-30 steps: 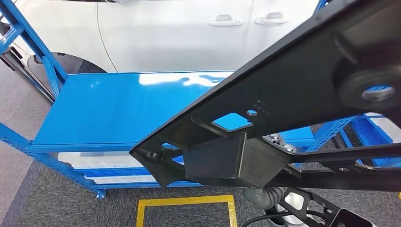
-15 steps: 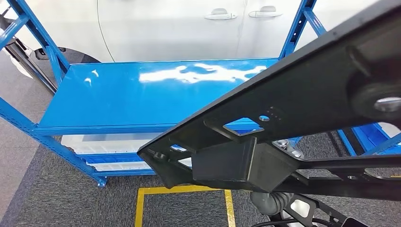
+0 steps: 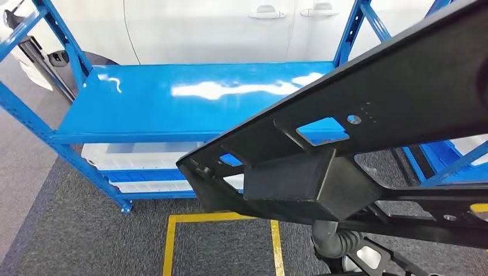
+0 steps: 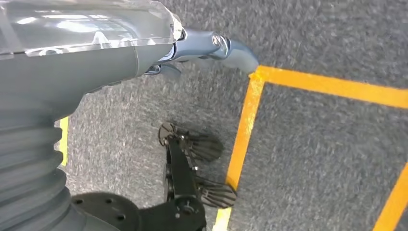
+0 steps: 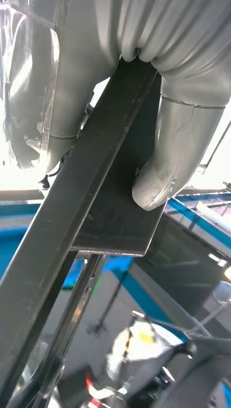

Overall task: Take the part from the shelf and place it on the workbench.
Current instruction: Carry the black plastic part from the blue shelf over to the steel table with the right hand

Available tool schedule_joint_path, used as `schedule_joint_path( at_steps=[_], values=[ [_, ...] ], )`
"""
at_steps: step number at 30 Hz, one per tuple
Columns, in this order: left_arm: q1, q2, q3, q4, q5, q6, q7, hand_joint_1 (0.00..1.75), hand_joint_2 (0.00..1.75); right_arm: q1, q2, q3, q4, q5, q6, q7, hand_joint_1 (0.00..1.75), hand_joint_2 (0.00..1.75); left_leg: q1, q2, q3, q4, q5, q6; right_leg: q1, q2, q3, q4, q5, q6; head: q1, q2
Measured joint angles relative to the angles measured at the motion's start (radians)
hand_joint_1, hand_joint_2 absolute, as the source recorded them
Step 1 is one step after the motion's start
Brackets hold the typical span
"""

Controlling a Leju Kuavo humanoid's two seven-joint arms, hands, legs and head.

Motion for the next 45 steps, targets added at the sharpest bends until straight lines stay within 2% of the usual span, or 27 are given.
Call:
schedule_joint_path(
  at_steps=[2, 5, 6, 7, 8, 10, 12, 13, 16, 17, 19, 21, 22, 23, 24, 26, 28, 32, 34, 36, 37, 38, 39, 41, 42, 43, 45],
  values=[
    [-0.001, -0.001, 0.0, 0.0, 0.004, -0.001, 0.002, 0.0, 1.75, -0.01, -0.014, 0.01, 0.001, -0.019, 0.01, 0.0, 1.75, 1.75, 0.004, 0.004, -0.016, -0.009, 0.023, 0.015, -0.002, 0.004, -0.016, 0.024, -0.03, 0.011, 0.0, 0.0],
    [-0.001, -0.005, 0.001, 0.0, 0.013, -0.001, 0.003, 0.0, 1.75, -0.027, -0.039, 0.013, 0.007, -0.069, 0.054, 0.001, 1.75, 1.75, 0.005, 0.008, -0.058, -0.011, 0.06, 0.026, -0.009, 0.007, -0.066, 0.186, -0.173, 0.025, 0.0, 0.0],
    [0.0, -0.007, 0.001, 0.0, 0.017, 0.0, 0.003, 0.0, 1.75, -0.031, -0.045, 0.013, 0.009, -0.08, 0.069, 0.001, 1.75, 1.75, 0.005, 0.008, -0.074, -0.01, 0.071, 0.024, -0.012, 0.006, -0.077, 0.246, -0.197, 0.029, 0.0, 0.0],
    [0.002, -0.009, 0.002, 0.0, 0.02, 0.001, 0.003, 0.0, 1.75, -0.032, -0.048, 0.012, 0.012, -0.086, 0.082, 0.001, 1.75, 1.75, 0.005, 0.008, -0.089, -0.009, 0.08, 0.023, -0.015, 0.006, -0.077, 0.283, -0.197, 0.033, 0.0, 0.0],
    [0.003, -0.012, 0.003, 0.0, 0.022, 0.002, 0.003, 0.0, 1.75, -0.034, -0.05, 0.01, 0.014, -0.089, 0.093, 0.001, 1.75, 1.75, 0.005, 0.008, -0.103, -0.007, 0.09, 0.02, -0.018, 0.006, -0.061, 0.286, -0.177, 0.035, 0.0, 0.0],
    [0.004, -0.018, 0.004, 0.0, 0.025, 0.004, 0.002, 0.0, 1.75, -0.039, -0.052, 0.003, 0.018, -0.094, 0.108, 0.001, 1.75, 1.75, 0.006, 0.008, -0.127, 0.0, 0.106, 0.014, -0.021, 0.006, 0.024, 0.187, -0.127, 0.035, 0.0, 0.0],
    [0.004, -0.022, 0.005, 0.0, 0.026, 0.004, -0.001, 0.0, 1.75, -0.046, -0.052, -0.006, 0.02, -0.101, 0.119, 0.001, 1.75, 1.75, 0.004, 0.007, -0.144, 0.008, 0.117, 0.005, -0.018, 0.006, 0.119, 0.047, -0.129, 0.027, 0.0, 0.0],
    [0.004, -0.024, 0.005, 0.0, 0.026, 0.005, -0.002, 0.0, 1.75, -0.049, -0.052, -0.012, 0.021, -0.104, 0.124, 0.0, 1.75, 1.75, 0.004, 0.007, -0.148, 0.011, 0.122, -0.001, -0.015, 0.006, 0.143, 0.006, -0.139, 0.021, 0.0, 0.0],
    [0.004, -0.027, 0.006, 0.0, 0.026, 0.007, -0.007, 0.0, 1.75, -0.054, -0.053, -0.03, 0.028, -0.11, 0.141, 0.0, 1.75, 1.75, 0.007, 0.007, -0.155, 0.013, 0.132, -0.021, -0.011, 0.005, 0.146, -0.02, -0.137, -0.002, 0.0, 0.0],
    [0.005, -0.027, 0.006, 0.0, 0.025, 0.008, -0.008, 0.0, 1.75, -0.056, -0.053, -0.035, 0.031, -0.111, 0.143, 0.0, 1.75, 1.75, 0.008, 0.006, -0.162, 0.029, 0.118, -0.026, -0.012, 0.003, 0.143, -0.022, -0.13, -0.011, 0.0, 0.0],
    [0.005, -0.027, 0.006, 0.0, 0.025, 0.009, -0.009, 0.0, 1.75, -0.059, -0.053, -0.04, 0.036, -0.113, 0.144, 0.001, 1.75, 1.75, 0.011, 0.005, -0.2, 0.124, 0.052, -0.033, -0.014, 0.0, 0.136, -0.026, -0.118, -0.024, -0.001, 0.0],
    [0.006, -0.028, 0.006, 0.0, 0.025, 0.01, -0.009, 0.0, 1.75, -0.06, -0.053, -0.042, 0.041, -0.115, 0.145, 0.001, 1.75, 1.75, 0.011, 0.005, -0.25, 0.262, -0.018, -0.039, -0.011, -0.001, 0.125, -0.024, -0.111, -0.027, -0.001, 0.0],
    [0.007, -0.028, 0.006, 0.0, 0.025, 0.011, -0.009, 0.0, 1.75, -0.06, -0.053, -0.043, 0.044, -0.115, 0.146, 0.001, 1.75, 1.75, 0.011, 0.005, -0.262, 0.303, -0.031, -0.041, -0.011, 0.0, 0.12, -0.022, -0.108, -0.027, -0.001, 0.0],
    [0.008, -0.028, 0.006, 0.0, 0.025, 0.011, -0.009, 0.0, 1.75, -0.06, -0.053, -0.044, 0.047, -0.115, 0.147, 0.001, 1.75, 1.75, 0.011, 0.005, -0.253, 0.304, -0.022, -0.041, -0.01, 0.0, 0.116, -0.02, -0.106, -0.026, -0.001, 0.0],
    [0.008, -0.028, 0.006, 0.0, 0.025, 0.011, -0.009, 0.0, 1.75, -0.06, -0.053, -0.045, 0.048, -0.116, 0.147, 0.001, 1.75, 1.75, 0.012, 0.005, -0.226, 0.265, 0.001, -0.041, -0.01, 0.0, 0.114, -0.017, -0.106, -0.025, -0.001, 0.0],
    [0.009, -0.027, 0.006, 0.0, 0.025, 0.011, -0.009, 0.0, 1.75, -0.06, -0.053, -0.048, 0.05, -0.116, 0.148, 0.001, 1.75, 1.75, 0.011, 0.004, -0.138, 0.122, 0.052, -0.034, -0.009, 0.0, 0.112, -0.012, -0.108, -0.019, -0.001, 0.0],
    [0.009, -0.027, 0.006, 0.0, 0.025, 0.011, -0.009, 0.0, 1.75, -0.061, -0.053, -0.049, 0.051, -0.116, 0.148, 0.001, 1.75, 1.75, 0.007, 0.003, -0.088, 0.034, 0.069, -0.021, -0.008, 0.001, 0.109, -0.007, -0.109, -0.009, -0.001, 0.0],
    [0.009, -0.028, 0.006, 0.0, 0.025, 0.011, -0.009, 0.0, 1.75, -0.064, -0.053, -0.051, 0.052, -0.117, 0.148, 0.001, 1.75, 1.75, 0.008, 0.003, -0.089, 0.014, 0.07, 0.005, -0.007, 0.002, 0.098, 0.006, -0.118, 0.012, 0.0, 0.0],
    [0.007, -0.029, 0.006, 0.0, 0.025, 0.011, -0.009, 0.0, 1.75, -0.066, -0.054, -0.053, 0.053, -0.12, 0.151, 0.0, 1.75, 1.75, 0.012, 0.004, -0.09, 0.007, 0.075, 0.015, -0.008, 0.004, 0.057, 0.089, -0.167, 0.021, 0.0, 0.0],
    [0.007, -0.028, 0.006, 0.0, 0.025, 0.011, -0.011, 0.0, 1.75, -0.066, -0.055, -0.061, 0.055, -0.13, 0.165, 0.0, 1.75, 1.75, 0.01, 0.004, -0.095, 0.007, 0.077, 0.019, -0.011, 0.005, -0.016, 0.233, -0.228, 0.026, 0.0, 0.0],
    [0.007, -0.028, 0.006, 0.0, 0.026, 0.011, -0.013, 0.0, 1.75, -0.066, -0.055, -0.067, 0.057, -0.136, 0.176, 0.0, 1.75, 1.75, 0.01, 0.004, -0.096, 0.007, 0.078, 0.02, -0.012, 0.005, -0.043, 0.284, -0.239, 0.027, 0.0, 0.0],
    [0.007, -0.028, 0.006, 0.0, 0.026, 0.011, -0.015, 0.0, 1.75, -0.064, -0.056, -0.074, 0.059, -0.141, 0.19, 0.001, 1.75, 1.75, 0.009, 0.004, -0.096, 0.008, 0.078, 0.02, -0.012, 0.005, -0.053, 0.298, -0.23, 0.028, 0.0, 0.0],
    [0.007, -0.029, 0.007, 0.0, 0.028, 0.013, -0.016, 0.0, 1.75, -0.063, -0.056, -0.083, 0.06, -0.144, 0.209, 0.001, 1.75, 1.75, 0.009, 0.003, -0.095, 0.009, 0.077, 0.02, -0.012, 0.005, -0.039, 0.266, -0.2, 0.026, 0.0, 0.0],
    [0.007, -0.033, 0.009, 0.0, 0.034, 0.018, -0.015, 0.0, 1.75, -0.056, -0.052, -0.104, 0.061, -0.145, 0.256, 0.001, 1.75, 1.75, 0.008, 0.002, -0.093, 0.013, 0.075, 0.016, -0.011, 0.005, 0.028, 0.12, -0.121, 0.019, 0.0, 0.0],
    [0.006, -0.035, 0.012, 0.0, 0.037, 0.021, -0.012, 0.0, 1.75, -0.051, -0.048, -0.115, 0.06, -0.143, 0.279, 0.0, 1.75, 1.75, 0.007, 0.001, -0.094, 0.015, 0.074, 0.013, -0.009, 0.005, 0.057, 0.054, -0.096, 0.014, 0.0, 0.0],
    [0.006, -0.038, 0.015, 0.0, 0.04, 0.025, -0.008, 0.0, 1.75, -0.046, -0.042, -0.126, 0.06, -0.14, 0.296, 0.0, 1.75, 1.75, 0.005, 0.0, -0.096, 0.017, 0.074, 0.009, -0.007, 0.005, 0.073, 0.015, -0.086, 0.01, 0.0, 0.0],
    [0.007, -0.042, 0.02, 0.0, 0.043, 0.032, 0.001, 0.0, 1.75, -0.033, -0.031, -0.144, 0.059, -0.133, 0.319, 0.0, 1.75, 1.75, 0.004, 0.001, -0.101, 0.018, 0.076, -0.001, -0.003, 0.006, 0.075, -0.002, -0.085, 0.003, 0.0, 0.0]
  ],
)
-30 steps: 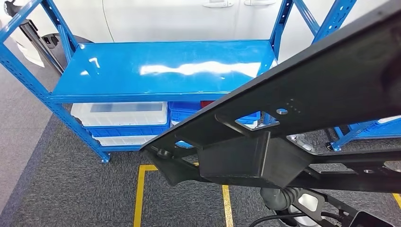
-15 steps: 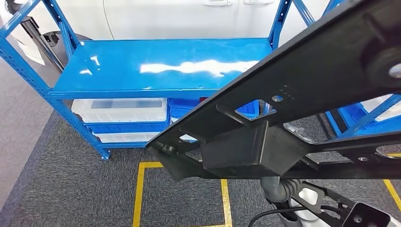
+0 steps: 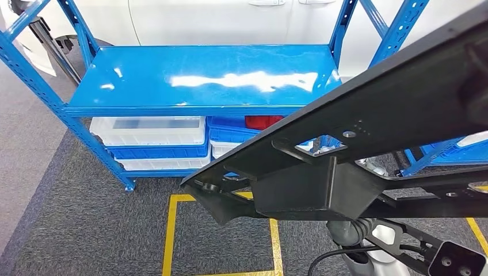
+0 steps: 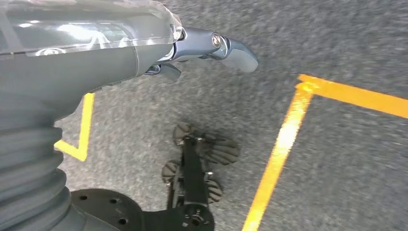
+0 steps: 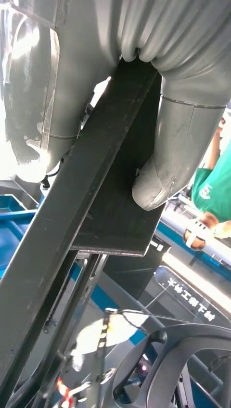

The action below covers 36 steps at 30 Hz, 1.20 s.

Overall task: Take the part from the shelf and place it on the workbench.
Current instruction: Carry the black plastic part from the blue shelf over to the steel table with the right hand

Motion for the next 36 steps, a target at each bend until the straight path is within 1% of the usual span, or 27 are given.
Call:
schedule_joint_path(
  at_steps=[2, 3, 4, 6, 7, 8, 9, 11, 12, 13, 14, 16, 18, 19, 21, 22, 23, 24, 25, 26, 28, 30, 31, 32, 33, 34, 36],
  values=[
    [0.001, -0.003, 0.002, 0.0, -0.001, 0.003, 0.004, 0.0, 1.75, 0.011, 0.01, -0.015, -0.001, 0.006, 0.012, 0.0, 1.75, 1.75, 0.001, 0.0, -0.004, 0.008, -0.008, -0.01, -0.005, 0.0, 0.001, -0.006, 0.006, -0.011, 0.0, 0.0],
    [0.001, -0.004, 0.002, 0.0, -0.003, 0.002, 0.001, 0.0, 1.75, 0.014, 0.015, -0.02, -0.001, 0.009, 0.017, 0.0, 1.75, 1.75, 0.001, 0.0, -0.014, 0.032, -0.025, -0.014, -0.008, -0.001, 0.002, -0.011, 0.01, -0.017, 0.0, 0.0],
    [0.001, -0.004, 0.002, 0.0, -0.006, 0.0, -0.002, 0.0, 1.75, 0.017, 0.022, -0.025, -0.001, 0.01, 0.02, 0.0, 1.75, 1.75, 0.002, 0.0, -0.033, 0.077, -0.054, -0.017, -0.011, -0.002, 0.002, -0.014, 0.012, -0.022, 0.0, 0.0],
    [0.002, -0.001, 0.001, 0.0, -0.019, -0.008, -0.01, 0.0, 1.75, 0.024, 0.037, -0.035, -0.001, 0.022, 0.019, 0.0, 1.75, 1.75, 0.003, 0.0, -0.091, 0.214, -0.123, -0.024, -0.009, -0.005, -0.001, -0.013, 0.014, -0.027, 0.0, 0.0],
    [0.003, 0.002, 0.001, 0.0, -0.027, -0.012, -0.011, 0.0, 1.75, 0.026, 0.042, -0.039, -0.001, 0.036, 0.009, 0.0, 1.75, 1.75, 0.004, 0.0, -0.115, 0.27, -0.143, -0.027, -0.009, -0.007, -0.003, -0.011, 0.014, -0.028, 0.0, 0.0],
    [0.004, 0.006, 0.0, 0.0, -0.034, -0.016, -0.012, 0.0, 1.75, 0.028, 0.045, -0.041, -0.001, 0.055, -0.01, 0.0, 1.75, 1.75, 0.004, 0.0, -0.124, 0.292, -0.143, -0.029, -0.008, -0.01, -0.005, -0.009, 0.014, -0.028, 0.0, 0.0],
    [0.004, 0.01, -0.001, 0.0, -0.039, -0.02, -0.013, 0.0, 1.75, 0.029, 0.046, -0.041, -0.001, 0.073, -0.032, 0.0, 1.75, 1.75, 0.004, 0.001, -0.112, 0.271, -0.123, -0.03, -0.008, -0.013, -0.006, -0.006, 0.013, -0.027, 0.0, 0.0],
    [0.002, 0.021, -0.002, 0.0, -0.044, -0.027, -0.016, 0.0, 1.75, 0.029, 0.044, -0.04, -0.004, 0.095, -0.065, 0.0, 1.75, 1.75, 0.005, 0.018, -0.043, 0.137, -0.06, -0.027, -0.008, -0.022, -0.006, 0.0, 0.009, -0.023, 0.0, 0.0],
    [-0.001, 0.027, -0.002, 0.0, -0.045, -0.029, -0.019, 0.0, 1.75, 0.028, 0.043, -0.039, -0.008, 0.099, -0.073, 0.0, 1.75, 1.75, 0.002, 0.027, -0.011, 0.071, -0.038, -0.022, -0.006, -0.026, -0.006, 0.004, 0.007, -0.019, 0.0, 0.0],
    [-0.004, 0.031, -0.002, 0.0, -0.045, -0.031, -0.023, 0.0, 1.75, 0.026, 0.041, -0.038, -0.013, 0.104, -0.077, 0.0, 1.75, 1.75, -0.001, 0.033, 0.008, 0.029, -0.027, -0.015, -0.003, -0.031, -0.007, 0.007, 0.006, -0.014, 0.0, 0.0],
    [-0.006, 0.036, -0.002, 0.0, -0.045, -0.031, -0.026, 0.0, 1.75, 0.024, 0.039, -0.036, -0.018, 0.112, -0.083, 0.0, 1.75, 1.75, -0.004, 0.034, 0.014, 0.01, -0.025, -0.009, -0.001, -0.037, -0.008, 0.009, 0.005, -0.009, 0.0, 0.0],
    [-0.007, 0.044, -0.002, 0.0, -0.044, -0.031, -0.028, 0.0, 1.75, 0.017, 0.03, -0.027, -0.025, 0.128, -0.105, 0.0, 1.75, 1.75, -0.005, 0.017, 0.01, 0.008, -0.02, 0.005, 0.0, -0.048, -0.009, 0.009, 0.006, 0.001, 0.0, 0.0],
    [-0.006, 0.05, -0.002, 0.0, -0.046, -0.029, -0.022, 0.0, 1.75, 0.007, 0.012, -0.012, -0.032, 0.141, -0.136, 0.0, 1.75, 1.75, -0.002, 0.004, 0.01, 0.002, -0.012, 0.017, -0.003, -0.042, -0.017, 0.032, -0.015, 0.013, 0.0, 0.0],
    [-0.007, 0.053, -0.003, 0.0, -0.047, -0.026, -0.017, 0.0, 1.75, 0.001, 0.0, -0.003, -0.035, 0.144, -0.151, 0.0, 1.75, 1.75, 0.0, -0.002, 0.01, -0.001, -0.008, 0.023, -0.005, -0.032, -0.033, 0.071, -0.041, 0.018, 0.0, 0.0],
    [-0.008, 0.057, -0.004, 0.0, -0.05, -0.02, -0.005, 0.0, 1.75, -0.01, -0.029, 0.017, -0.038, 0.142, -0.178, 0.0, 1.75, 1.75, 0.0, -0.016, 0.003, -0.002, -0.003, 0.029, -0.008, -0.013, -0.092, 0.202, -0.113, 0.024, 0.0, 0.0],
    [-0.008, 0.058, -0.005, 0.0, -0.05, -0.015, -0.001, 0.0, 1.75, -0.012, -0.042, 0.027, -0.038, 0.137, -0.188, 0.0, 1.75, 1.75, 0.0, -0.025, 0.0, -0.001, -0.001, 0.03, -0.008, -0.011, -0.121, 0.266, -0.138, 0.026, 0.0, 0.0],
    [-0.006, 0.059, -0.005, 0.0, -0.051, -0.007, 0.0, 0.0, 1.75, -0.013, -0.054, 0.037, -0.037, 0.131, -0.196, 0.0, 1.75, 1.75, -0.001, -0.034, -0.002, -0.001, 0.0, 0.029, -0.009, -0.01, -0.138, 0.304, -0.147, 0.026, 0.0, 0.0],
    [-0.005, 0.059, -0.005, 0.0, -0.052, 0.002, -0.001, 0.0, 1.75, -0.014, -0.063, 0.045, -0.037, 0.124, -0.2, 0.0, 1.75, 1.75, -0.001, -0.045, -0.004, 0.0, 0.002, 0.028, -0.009, -0.009, -0.135, 0.301, -0.134, 0.025, 0.0, 0.0],
    [-0.004, 0.059, -0.006, 0.0, -0.053, 0.013, -0.006, 0.0, 1.75, -0.016, -0.069, 0.053, -0.038, 0.118, -0.2, 0.0, 1.75, 1.75, -0.001, -0.058, -0.004, 0.001, 0.003, 0.027, -0.009, -0.005, -0.111, 0.257, -0.104, 0.022, 0.0, 0.0],
    [-0.004, 0.059, -0.006, 0.0, -0.054, 0.022, -0.012, 0.0, 1.75, -0.018, -0.074, 0.06, -0.039, 0.112, -0.197, 0.0, 1.75, 1.75, -0.001, -0.069, -0.004, 0.002, 0.004, 0.025, -0.008, 0.006, -0.076, 0.189, -0.067, 0.017, 0.0, 0.0],
    [-0.004, 0.056, -0.007, 0.0, -0.054, 0.036, -0.03, 0.0, 1.75, -0.024, -0.081, 0.073, -0.042, 0.1, -0.171, 0.0, 1.75, 1.75, -0.001, -0.091, -0.008, 0.006, 0.006, 0.018, -0.01, 0.057, -0.011, 0.057, -0.019, 0.008, 0.0, 0.0],
    [-0.004, 0.054, -0.008, 0.0, -0.056, 0.048, -0.049, 0.0, 1.75, -0.027, -0.083, 0.079, -0.043, 0.091, -0.132, 0.0, 1.75, 1.75, 0.004, -0.111, -0.017, 0.006, 0.011, 0.005, -0.008, 0.084, 0.007, 0.011, -0.013, 0.004, 0.0, 0.0],
    [-0.002, 0.054, -0.009, 0.0, -0.057, 0.054, -0.055, 0.0, 1.75, -0.027, -0.083, 0.08, -0.044, 0.088, -0.114, 0.0, 1.75, 1.75, 0.005, -0.122, -0.02, 0.005, 0.014, -0.002, -0.007, 0.072, 0.007, 0.008, -0.01, 0.002, 0.0, 0.0],
    [0.001, 0.054, -0.009, 0.0, -0.06, 0.057, -0.057, 0.0, 1.75, -0.026, -0.082, 0.08, -0.044, 0.086, -0.097, 0.001, 1.75, 1.75, 0.006, -0.124, -0.023, 0.005, 0.015, -0.007, -0.008, 0.06, 0.008, 0.004, -0.007, -0.003, 0.0, 0.0],
    [0.004, 0.054, -0.01, 0.0, -0.063, 0.06, -0.055, 0.0, 1.75, -0.025, -0.08, 0.081, -0.045, 0.085, -0.08, 0.0, 1.75, 1.75, 0.005, -0.11, -0.028, 0.014, 0.009, -0.011, -0.01, 0.047, 0.011, -0.002, -0.004, -0.01, 0.0, 0.0],
    [0.006, 0.055, -0.012, 0.0, -0.066, 0.062, -0.051, 0.0, 1.75, -0.023, -0.077, 0.081, -0.048, 0.083, -0.063, 0.0, 1.75, 1.75, 0.004, -0.087, -0.04, 0.04, -0.008, -0.014, -0.013, 0.034, 0.014, -0.008, -0.001, -0.016, 0.0, 0.0],
    [0.005, 0.055, -0.016, 0.0, -0.07, 0.064, -0.038, 0.0, 1.75, -0.013, -0.067, 0.078, -0.053, 0.075, -0.024, 0.0, 1.75, 1.75, 0.004, -0.032, -0.091, 0.152, -0.07, -0.021, -0.013, 0.005, 0.016, -0.014, 0.001, -0.024, 0.0, 0.0]
  ],
)
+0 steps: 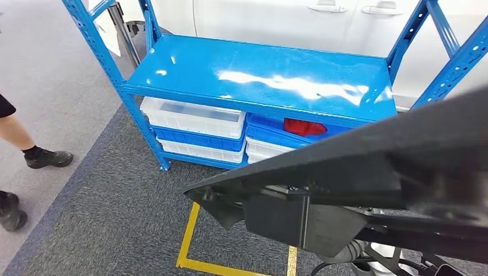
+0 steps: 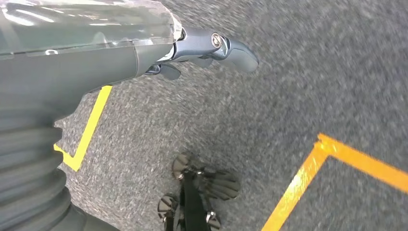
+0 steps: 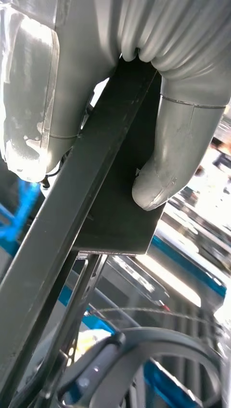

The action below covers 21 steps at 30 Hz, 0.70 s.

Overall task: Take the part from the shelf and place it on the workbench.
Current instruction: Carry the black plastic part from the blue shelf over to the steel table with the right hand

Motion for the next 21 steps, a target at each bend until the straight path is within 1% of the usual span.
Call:
schedule_joint_path(
  at_steps=[1, 2, 3, 4, 5, 6, 7, 8, 9, 11, 12, 13, 14, 15, 16, 17, 18, 19, 20, 21],
  values=[
    [-0.001, 0.0, -0.001, 0.0, 0.0, 0.001, 0.007, 0.0, 1.75, 0.006, 0.006, -0.004, -0.002, -0.007, 0.023, 0.0, 1.75, 1.75, 0.002, 0.012, -0.031, 0.069, -0.031, -0.005, 0.001, -0.015, -0.001, 0.0, 0.0, -0.001, 0.0, 0.0],
    [-0.001, -0.001, -0.002, 0.0, 0.0, 0.001, 0.013, 0.0, 1.75, 0.012, 0.012, -0.01, -0.002, -0.014, 0.048, 0.0, 1.75, 1.75, 0.004, 0.018, -0.054, 0.119, -0.048, -0.01, 0.002, -0.03, -0.002, 0.001, -0.001, -0.001, 0.0, 0.0],
    [0.002, -0.002, -0.002, 0.0, 0.0, 0.0, 0.019, 0.0, 1.75, 0.016, 0.019, -0.017, -0.002, -0.02, 0.07, 0.0, 1.75, 1.75, 0.005, 0.021, -0.057, 0.133, -0.046, -0.013, 0.003, -0.044, -0.002, 0.003, -0.002, -0.001, 0.0, 0.0],
    [0.004, -0.002, -0.003, 0.0, -0.001, -0.002, 0.022, 0.0, 1.75, 0.018, 0.025, -0.025, -0.002, -0.024, 0.089, 0.0, 1.75, 1.75, 0.005, 0.025, -0.042, 0.109, -0.027, -0.014, 0.004, -0.058, -0.003, 0.004, -0.003, -0.001, 0.0, 0.0],
    [0.007, -0.002, -0.003, 0.0, -0.001, -0.006, 0.025, 0.0, 1.75, 0.019, 0.031, -0.03, -0.002, -0.025, 0.101, 0.0, 1.75, 1.75, 0.005, 0.034, -0.005, 0.045, 0.004, -0.012, 0.005, -0.07, -0.002, 0.006, -0.005, 0.001, 0.0, 0.0],
    [0.007, -0.002, -0.003, 0.0, -0.001, -0.011, 0.026, 0.0, 1.75, 0.019, 0.035, -0.034, -0.002, -0.024, 0.109, 0.0, 1.75, 1.75, 0.002, 0.056, 0.037, -0.032, 0.03, -0.008, 0.007, -0.081, -0.001, 0.007, -0.007, 0.003, 0.0, 0.0],
    [0.005, -0.002, -0.004, 0.0, -0.002, -0.016, 0.026, 0.0, 1.75, 0.019, 0.039, -0.037, -0.002, -0.024, 0.113, 0.0, 1.75, 1.75, -0.002, 0.074, 0.071, -0.095, 0.049, -0.001, 0.01, -0.092, 0.001, 0.009, -0.01, 0.006, 0.0, 0.0],
    [0.004, -0.002, -0.004, 0.0, -0.002, -0.022, 0.026, 0.0, 1.75, 0.019, 0.041, -0.04, -0.002, -0.023, 0.116, 0.0, 1.75, 1.75, -0.006, 0.087, 0.092, -0.136, 0.058, 0.006, 0.013, -0.102, 0.002, 0.011, -0.012, 0.011, 0.0, 0.0],
    [0.004, -0.003, -0.005, 0.0, -0.002, -0.027, 0.026, 0.0, 1.75, 0.019, 0.043, -0.042, -0.002, -0.023, 0.118, 0.0, 1.75, 1.75, -0.01, 0.092, 0.097, -0.151, 0.057, 0.013, 0.015, -0.11, 0.003, 0.011, -0.013, 0.016, 0.0, 0.0],
    [0.007, -0.004, -0.006, 0.0, -0.002, -0.037, 0.023, 0.0, 1.75, 0.019, 0.043, -0.044, -0.002, -0.024, 0.124, 0.0, 1.75, 1.75, -0.011, 0.07, 0.092, -0.152, 0.061, 0.023, 0.016, -0.128, 0.005, 0.01, -0.014, 0.025, 0.0, 0.0],
    [0.009, -0.005, -0.006, 0.0, -0.001, -0.041, 0.021, 0.0, 1.75, 0.018, 0.044, -0.045, -0.002, -0.026, 0.128, 0.0, 1.75, 1.75, -0.009, 0.06, 0.092, -0.155, 0.064, 0.028, 0.015, -0.131, 0.007, 0.011, -0.017, 0.031, 0.0, 0.0],
    [0.01, -0.006, -0.006, 0.0, -0.001, -0.043, 0.019, 0.0, 1.75, 0.017, 0.044, -0.045, -0.002, -0.027, 0.133, 0.001, 1.75, 1.75, -0.006, 0.05, 0.093, -0.158, 0.068, 0.032, 0.013, -0.118, 0.004, 0.022, -0.027, 0.036, 0.0, 0.0],
    [0.009, -0.008, -0.006, 0.0, 0.0, -0.045, 0.017, 0.0, 1.75, 0.017, 0.044, -0.045, -0.002, -0.03, 0.138, 0.001, 1.75, 1.75, -0.003, 0.04, 0.094, -0.162, 0.072, 0.037, 0.011, -0.095, -0.009, 0.053, -0.049, 0.041, 0.0, 0.0],
    [0.008, -0.01, -0.006, 0.0, 0.0, -0.046, 0.015, 0.0, 1.75, 0.017, 0.044, -0.046, -0.001, -0.032, 0.143, 0.0, 1.75, 1.75, -0.002, 0.031, 0.093, -0.163, 0.075, 0.04, 0.008, -0.067, -0.026, 0.095, -0.077, 0.045, 0.0, 0.0],
    [0.006, -0.012, -0.006, 0.0, 0.001, -0.047, 0.014, 0.0, 1.75, 0.017, 0.044, -0.046, -0.001, -0.033, 0.147, 0.0, 1.75, 1.75, -0.002, 0.023, 0.091, -0.163, 0.077, 0.042, 0.005, -0.041, -0.051, 0.149, -0.108, 0.047, 0.0, 0.0],
    [0.004, -0.013, -0.006, 0.0, 0.001, -0.047, 0.013, 0.0, 1.75, 0.018, 0.044, -0.047, 0.0, -0.035, 0.15, 0.0, 1.75, 1.75, -0.003, 0.015, 0.089, -0.163, 0.078, 0.044, 0.004, -0.027, -0.078, 0.207, -0.135, 0.047, 0.0, 0.0],
    [0.004, -0.014, -0.006, 0.0, 0.001, -0.047, 0.012, 0.0, 1.75, 0.019, 0.044, -0.048, 0.001, -0.037, 0.155, 0.0, 1.75, 1.75, -0.004, 0.006, 0.088, -0.162, 0.079, 0.045, 0.004, -0.02, -0.102, 0.255, -0.153, 0.047, 0.0, 0.0],
    [0.004, -0.015, -0.006, 0.0, 0.002, -0.048, 0.011, 0.0, 1.75, 0.022, 0.044, -0.048, 0.002, -0.039, 0.162, 0.0, 1.75, 1.75, -0.004, -0.006, 0.086, -0.161, 0.079, 0.045, 0.004, -0.016, -0.12, 0.289, -0.159, 0.047, 0.0, 0.0],
    [0.004, -0.016, -0.006, 0.0, 0.004, -0.048, 0.009, 0.0, 1.75, 0.024, 0.045, -0.049, 0.003, -0.041, 0.17, 0.0, 1.75, 1.75, -0.004, -0.019, 0.086, -0.159, 0.079, 0.044, 0.004, -0.013, -0.124, 0.294, -0.147, 0.046, 0.0, 0.0],
    [0.004, -0.017, -0.006, 0.0, 0.007, -0.049, 0.005, 0.0, 1.75, 0.027, 0.049, -0.051, 0.003, -0.042, 0.184, 0.0, 1.75, 1.75, -0.004, -0.033, 0.086, -0.156, 0.078, 0.043, 0.003, -0.008, -0.111, 0.262, -0.117, 0.044, 0.0, 0.0]
  ],
)
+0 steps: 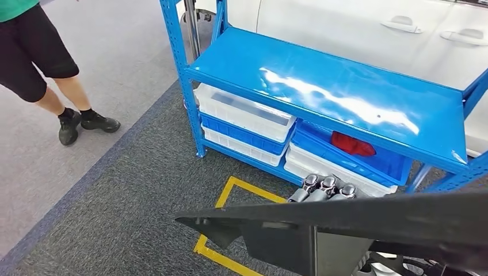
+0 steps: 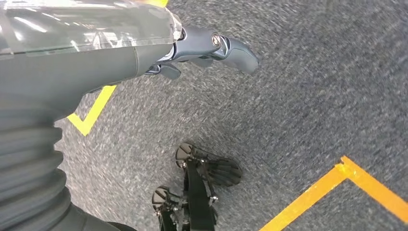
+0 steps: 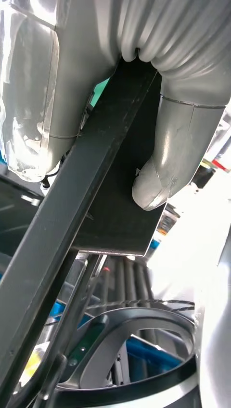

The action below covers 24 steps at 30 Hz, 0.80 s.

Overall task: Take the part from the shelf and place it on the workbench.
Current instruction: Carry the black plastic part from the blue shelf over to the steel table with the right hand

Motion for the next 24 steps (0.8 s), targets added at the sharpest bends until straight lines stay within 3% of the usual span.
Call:
schedule_joint_path(
  at_steps=[1, 3, 5, 7, 9, 11, 13, 14, 15, 16, 18, 19, 20, 22, 23, 24],
  values=[
    [0.0, -0.001, 0.0, 0.0, 0.003, -0.002, -0.003, 0.0, 1.75, 0.002, 0.006, -0.002, 0.0, -0.001, 0.014, 0.0, 1.75, 1.75, 0.0, -0.015, 0.0, 0.003, -0.001, -0.002, -0.002, 0.014, 0.029, -0.065, 0.042, -0.003, 0.0, 0.0],
    [-0.002, -0.003, 0.0, 0.0, 0.007, -0.008, -0.009, 0.0, 1.75, 0.003, 0.023, -0.007, 0.001, 0.0, 0.051, 0.0, 1.75, 1.75, 0.0, -0.042, -0.006, 0.012, -0.002, -0.01, -0.008, 0.07, 0.083, -0.188, 0.094, -0.007, 0.0, 0.0],
    [-0.003, -0.002, 0.0, 0.0, 0.01, -0.012, -0.009, 0.0, 1.75, 0.006, 0.043, -0.023, 0.004, 0.008, 0.092, 0.0, 1.75, 1.75, 0.004, -0.067, -0.018, 0.015, 0.001, -0.024, -0.007, 0.099, 0.096, -0.228, 0.099, -0.01, 0.0, 0.0],
    [0.001, 0.003, 0.0, 0.0, 0.006, -0.015, -0.006, 0.0, 1.75, 0.008, 0.06, -0.04, 0.009, 0.016, 0.099, 0.0, 1.75, 1.75, 0.008, -0.083, -0.026, 0.014, 0.005, -0.039, -0.006, 0.073, 0.098, -0.236, 0.103, -0.018, 0.0, 0.0],
    [0.003, 0.011, -0.002, 0.0, -0.003, -0.016, 0.0, 0.0, 1.75, 0.007, 0.065, -0.043, 0.014, 0.015, 0.069, 0.0, 1.75, 1.75, 0.007, -0.037, -0.044, 0.048, -0.018, -0.049, -0.008, 0.043, 0.104, -0.247, 0.107, -0.031, 0.0, 0.0],
    [0.0, 0.019, -0.003, 0.0, -0.008, -0.017, 0.003, 0.0, 1.75, 0.008, 0.065, -0.043, 0.017, 0.012, 0.042, 0.0, 1.75, 1.75, 0.006, 0.03, -0.096, 0.161, -0.079, -0.058, -0.004, 0.01, 0.107, -0.251, 0.107, -0.041, 0.0, 0.0],
    [-0.001, 0.025, -0.004, 0.0, -0.012, -0.023, 0.004, 0.0, 1.75, 0.009, 0.065, -0.04, 0.023, 0.012, 0.023, 0.0, 1.75, 1.75, 0.008, 0.05, -0.15, 0.277, -0.125, -0.065, 0.001, -0.023, 0.106, -0.251, 0.105, -0.044, 0.0, 0.0],
    [0.0, 0.027, -0.004, 0.0, -0.014, -0.026, 0.004, 0.0, 1.75, 0.009, 0.065, -0.037, 0.026, 0.013, 0.014, 0.0, 1.75, 1.75, 0.009, 0.053, -0.155, 0.292, -0.123, -0.066, 0.002, -0.038, 0.106, -0.25, 0.104, -0.044, 0.0, 0.0],
    [0.002, 0.028, -0.005, 0.0, -0.017, -0.029, 0.005, 0.0, 1.75, 0.008, 0.065, -0.034, 0.029, 0.013, 0.005, 0.0, 1.75, 1.75, 0.01, 0.056, -0.139, 0.266, -0.105, -0.066, 0.003, -0.052, 0.107, -0.25, 0.103, -0.043, 0.0, 0.0],
    [0.003, 0.03, -0.006, 0.0, -0.019, -0.03, 0.008, 0.0, 1.75, 0.008, 0.064, -0.031, 0.032, 0.013, -0.002, 0.0, 1.75, 1.75, 0.01, 0.067, -0.103, 0.204, -0.074, -0.064, 0.004, -0.065, 0.109, -0.25, 0.102, -0.042, 0.0, 0.0],
    [0.002, 0.034, -0.009, 0.0, -0.023, -0.03, 0.014, 0.0, 1.75, 0.007, 0.064, -0.026, 0.037, 0.006, -0.013, 0.0, 1.75, 1.75, 0.004, 0.105, -0.026, 0.064, -0.027, -0.052, 0.008, -0.09, 0.114, -0.249, 0.097, -0.036, 0.0, 0.0],
    [0.002, 0.035, -0.01, 0.0, -0.025, -0.029, 0.018, 0.0, 1.75, 0.007, 0.064, -0.025, 0.04, 0.002, -0.016, 0.0, 1.75, 1.75, 0.0, 0.118, -0.004, 0.024, -0.017, -0.043, 0.01, -0.099, 0.116, -0.249, 0.096, -0.032, 0.0, 0.0],
    [0.002, 0.036, -0.011, 0.0, -0.026, -0.027, 0.022, 0.0, 1.75, 0.007, 0.064, -0.023, 0.042, -0.001, -0.016, 0.0, 1.75, 1.75, -0.003, 0.121, 0.002, 0.008, -0.016, -0.035, 0.012, -0.108, 0.117, -0.249, 0.095, -0.027, 0.0, 0.0],
    [0.007, 0.036, -0.011, 0.0, -0.026, -0.024, 0.026, 0.0, 1.75, 0.007, 0.064, -0.021, 0.05, -0.003, -0.015, 0.0, 1.75, 1.75, -0.005, 0.1, -0.001, 0.007, -0.012, -0.024, 0.013, -0.124, 0.121, -0.252, 0.095, -0.017, 0.0, 0.0],
    [0.01, 0.035, -0.011, 0.0, -0.026, -0.021, 0.027, 0.0, 1.75, 0.006, 0.065, -0.02, 0.054, -0.004, -0.014, 0.0, 1.75, 1.75, -0.003, 0.089, 0.0, 0.002, -0.009, -0.019, 0.011, -0.122, 0.123, -0.25, 0.091, -0.012, 0.0, 0.0],
    [0.012, 0.035, -0.011, 0.0, -0.026, -0.02, 0.027, 0.0, 1.75, 0.005, 0.066, -0.019, 0.061, -0.005, -0.013, 0.0, 1.75, 1.75, 0.0, 0.079, 0.001, -0.003, -0.004, -0.013, 0.009, -0.105, 0.118, -0.235, 0.078, -0.007, 0.0, 0.0]
  ],
)
